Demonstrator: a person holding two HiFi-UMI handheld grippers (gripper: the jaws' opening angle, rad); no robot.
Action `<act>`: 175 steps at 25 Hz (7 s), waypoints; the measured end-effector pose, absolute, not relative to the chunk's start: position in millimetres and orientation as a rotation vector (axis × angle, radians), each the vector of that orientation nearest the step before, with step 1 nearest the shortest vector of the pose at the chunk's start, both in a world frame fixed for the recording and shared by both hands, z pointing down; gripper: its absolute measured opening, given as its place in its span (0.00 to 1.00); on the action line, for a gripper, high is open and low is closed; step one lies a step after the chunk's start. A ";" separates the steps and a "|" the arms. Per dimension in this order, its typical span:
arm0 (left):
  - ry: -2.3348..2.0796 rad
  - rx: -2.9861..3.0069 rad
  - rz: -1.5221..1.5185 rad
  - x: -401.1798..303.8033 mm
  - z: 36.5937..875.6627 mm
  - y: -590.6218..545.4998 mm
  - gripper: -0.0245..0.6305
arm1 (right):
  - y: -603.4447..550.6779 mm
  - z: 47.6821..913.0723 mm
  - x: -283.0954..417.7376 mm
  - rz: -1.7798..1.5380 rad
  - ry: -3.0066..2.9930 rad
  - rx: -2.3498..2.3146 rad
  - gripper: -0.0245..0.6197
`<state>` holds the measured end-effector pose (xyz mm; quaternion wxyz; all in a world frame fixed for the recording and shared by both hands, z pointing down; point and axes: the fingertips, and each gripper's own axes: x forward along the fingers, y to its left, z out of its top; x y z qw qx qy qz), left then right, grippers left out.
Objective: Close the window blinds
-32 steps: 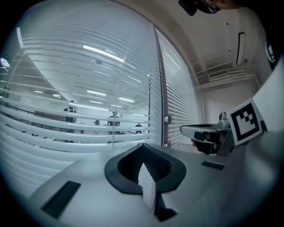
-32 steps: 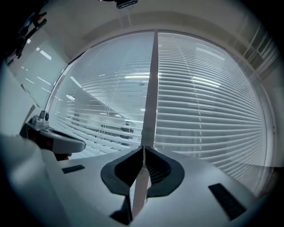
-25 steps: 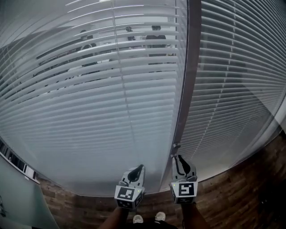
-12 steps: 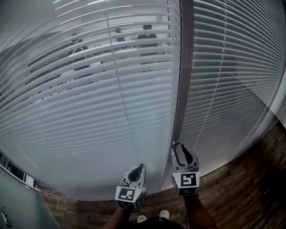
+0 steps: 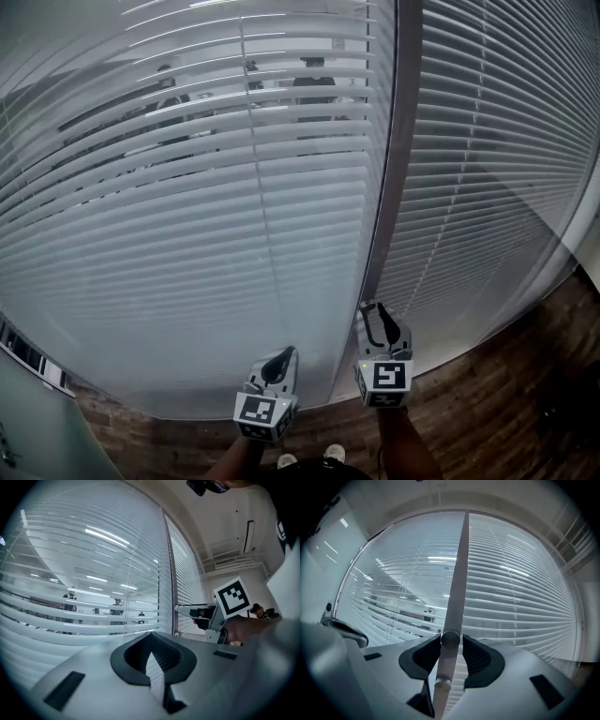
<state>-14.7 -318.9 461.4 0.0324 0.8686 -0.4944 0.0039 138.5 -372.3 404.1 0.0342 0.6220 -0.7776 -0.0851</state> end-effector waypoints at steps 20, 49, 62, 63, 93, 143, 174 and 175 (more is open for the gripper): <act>-1.500 2.668 -0.019 -17.6 454.4 -315.6 0.04 | -371.5 404.3 136.3 -0.273 -2.382 1.843 0.23; -1.485 2.652 -0.002 -9.8 469.2 -328.3 0.04 | -369.5 412.9 126.3 -1.211 -1.445 1.320 0.23; -1.568 2.705 0.078 -14.5 467.0 -325.0 0.04 | -356.7 411.4 127.6 -0.722 -2.033 1.732 0.24; -1.574 2.708 0.078 -14.7 466.3 -324.3 0.04 | -358.2 410.4 132.0 -0.599 -2.139 1.793 0.24; -1.620 2.720 0.100 -17.1 469.2 -321.6 0.04 | -373.8 405.0 138.7 -0.065 -2.536 1.919 0.24; -1.635 2.688 0.099 -28.2 468.2 -323.6 0.04 | -370.2 412.5 124.6 -1.205 -1.557 1.281 0.24; -1.584 2.666 0.063 -17.0 472.4 -318.3 0.04 | -373.5 407.9 142.6 0.155 -2.604 1.984 0.24; -1.586 2.665 0.064 -17.9 472.6 -318.3 0.04 | -373.4 406.9 141.9 0.144 -2.612 1.975 0.24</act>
